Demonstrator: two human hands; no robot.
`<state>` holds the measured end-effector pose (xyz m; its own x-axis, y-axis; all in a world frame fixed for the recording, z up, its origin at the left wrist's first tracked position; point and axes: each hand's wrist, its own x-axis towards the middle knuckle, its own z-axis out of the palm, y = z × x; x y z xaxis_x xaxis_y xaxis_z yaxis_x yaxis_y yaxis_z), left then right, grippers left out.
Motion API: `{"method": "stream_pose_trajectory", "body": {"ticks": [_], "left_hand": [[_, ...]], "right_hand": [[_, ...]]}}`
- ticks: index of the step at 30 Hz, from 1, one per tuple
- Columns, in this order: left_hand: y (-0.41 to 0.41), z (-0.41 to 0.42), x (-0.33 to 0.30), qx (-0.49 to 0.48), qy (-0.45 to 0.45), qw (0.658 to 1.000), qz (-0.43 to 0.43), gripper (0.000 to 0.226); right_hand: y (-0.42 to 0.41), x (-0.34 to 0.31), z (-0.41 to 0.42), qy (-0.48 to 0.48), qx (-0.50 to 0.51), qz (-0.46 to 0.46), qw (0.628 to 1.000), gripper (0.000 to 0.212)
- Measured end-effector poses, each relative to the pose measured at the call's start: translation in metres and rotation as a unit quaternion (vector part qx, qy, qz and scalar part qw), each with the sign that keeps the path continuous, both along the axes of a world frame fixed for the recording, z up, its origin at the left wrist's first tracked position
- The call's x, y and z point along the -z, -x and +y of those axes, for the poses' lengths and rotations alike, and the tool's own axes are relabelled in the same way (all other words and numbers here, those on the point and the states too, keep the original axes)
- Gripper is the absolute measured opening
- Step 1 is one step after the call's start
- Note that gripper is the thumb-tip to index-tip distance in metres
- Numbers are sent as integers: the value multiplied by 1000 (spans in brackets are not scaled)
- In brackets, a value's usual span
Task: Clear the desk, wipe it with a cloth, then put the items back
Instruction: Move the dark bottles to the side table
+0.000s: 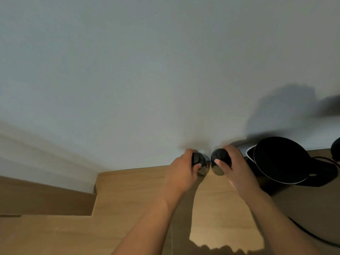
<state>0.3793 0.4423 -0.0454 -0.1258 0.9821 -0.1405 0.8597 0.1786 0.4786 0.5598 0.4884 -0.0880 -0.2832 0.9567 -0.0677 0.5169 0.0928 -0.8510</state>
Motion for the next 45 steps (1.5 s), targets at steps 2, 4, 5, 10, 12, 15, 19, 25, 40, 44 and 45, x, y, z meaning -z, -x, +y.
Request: {"method": "stream_pose_trajectory", "body": {"ticks": [2, 4, 5, 10, 12, 15, 19, 25, 40, 44, 45], "left_hand": [[9, -10, -1, -24, -13, 1000, -9, 29], [18, -23, -5, -60, -37, 997, -41, 31], [21, -30, -8, -69, -55, 994, -59, 32], [25, -77, -43, -87, -208, 962, -157, 24], [24, -96, -63, -100, -232, 943, -216, 26], [15, -122, -96, -86, -273, 906, -313, 24], [2, -152, -127, -64, -300, 881, -361, 18], [-39, -190, -129, -53, -302, 867, -393, 17], [-332, -251, -137, 199, -266, 861, -384, 15], [-442, -275, -133, 243, -256, 839, -413, 17], [-468, -281, -132, 258, -250, 834, -419, 17]], "right_hand": [[2, -5, -10, -21, 10, -5, 1000, 30], [2, -10, -22, -40, 28, 2, 999, 36], [2, -14, -28, -44, 34, 12, 998, 39], [10, -54, -62, -45, 59, 129, 989, 38], [17, -75, -82, -79, 79, 203, 973, 31], [24, -102, -117, -160, 117, 262, 945, 26], [24, -132, -173, -197, 163, 307, 917, 24], [-15, -151, -240, -198, 256, 279, 904, 27], [-299, -158, -374, -278, 458, 174, 826, 39], [-400, -156, -415, -281, 493, 147, 810, 30], [-423, -157, -424, -285, 501, 146, 804, 29]]}}
